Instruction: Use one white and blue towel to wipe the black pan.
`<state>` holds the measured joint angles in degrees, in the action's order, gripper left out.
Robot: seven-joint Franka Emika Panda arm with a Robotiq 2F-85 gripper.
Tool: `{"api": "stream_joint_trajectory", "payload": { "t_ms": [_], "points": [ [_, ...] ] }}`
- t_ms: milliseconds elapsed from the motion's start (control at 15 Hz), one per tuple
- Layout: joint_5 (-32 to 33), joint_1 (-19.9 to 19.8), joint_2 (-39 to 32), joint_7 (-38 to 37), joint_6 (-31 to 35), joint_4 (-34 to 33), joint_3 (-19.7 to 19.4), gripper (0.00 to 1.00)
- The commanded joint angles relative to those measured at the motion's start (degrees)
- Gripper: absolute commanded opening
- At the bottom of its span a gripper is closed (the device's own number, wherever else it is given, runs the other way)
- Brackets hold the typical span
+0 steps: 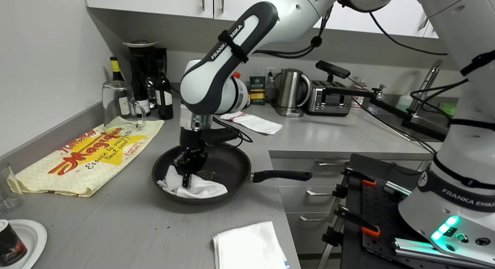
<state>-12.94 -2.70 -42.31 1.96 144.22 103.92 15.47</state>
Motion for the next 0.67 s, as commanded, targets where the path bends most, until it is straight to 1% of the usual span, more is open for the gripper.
{"api": "stream_joint_trajectory", "payload": {
  "t_ms": [0,267,467,533,600],
  "points": [
    [-7.53,-2.72,3.79,3.13,-5.79,-0.40,3.53,0.04],
    [-13.67,-2.63,10.05,4.31,-8.59,1.22,4.64,0.04],
    [-16.43,-1.09,14.99,5.42,-9.55,3.97,4.76,0.04],
    [-17.43,-0.74,16.13,6.14,-10.78,4.99,5.00,0.04],
    [-17.19,0.50,17.30,6.36,-11.10,7.15,4.59,0.04]
  ]
}}
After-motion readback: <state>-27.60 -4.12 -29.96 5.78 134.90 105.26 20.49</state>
